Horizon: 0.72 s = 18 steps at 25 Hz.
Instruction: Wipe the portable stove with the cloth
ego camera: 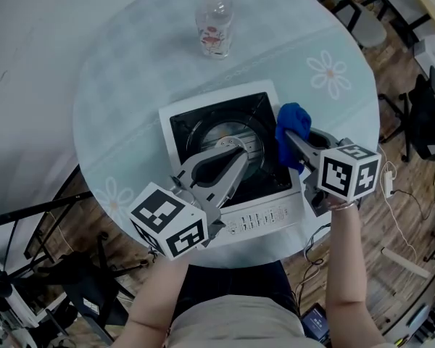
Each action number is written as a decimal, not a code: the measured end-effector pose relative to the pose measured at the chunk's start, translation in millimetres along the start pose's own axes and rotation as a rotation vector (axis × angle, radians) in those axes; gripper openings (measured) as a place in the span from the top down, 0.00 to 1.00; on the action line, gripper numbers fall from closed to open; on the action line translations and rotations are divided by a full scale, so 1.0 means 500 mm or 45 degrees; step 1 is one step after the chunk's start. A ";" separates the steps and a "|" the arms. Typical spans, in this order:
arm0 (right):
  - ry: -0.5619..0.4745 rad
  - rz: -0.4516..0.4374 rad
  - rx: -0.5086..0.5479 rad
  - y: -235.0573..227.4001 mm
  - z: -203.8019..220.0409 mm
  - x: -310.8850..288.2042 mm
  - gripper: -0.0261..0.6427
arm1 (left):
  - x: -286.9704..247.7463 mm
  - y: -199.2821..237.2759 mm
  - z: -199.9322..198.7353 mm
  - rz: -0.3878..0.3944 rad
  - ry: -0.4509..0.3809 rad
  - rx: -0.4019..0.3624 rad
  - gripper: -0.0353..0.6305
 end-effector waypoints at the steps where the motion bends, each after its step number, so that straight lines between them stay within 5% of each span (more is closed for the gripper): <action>1: -0.002 0.004 -0.003 0.001 0.005 0.005 0.81 | 0.002 -0.001 0.000 0.004 0.000 -0.002 0.89; 18: -0.015 0.130 -0.098 0.018 0.086 0.072 0.81 | 0.049 -0.006 -0.003 0.093 0.033 -0.023 0.89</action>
Point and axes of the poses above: the fingertips, and each gripper's own axes: x backward along the fingers, y to its left, z out of its underside, the point moved 8 cm from there along x, backward along the fingers, and after that the axes turned 10 degrees about z, right-handed, at the moved point
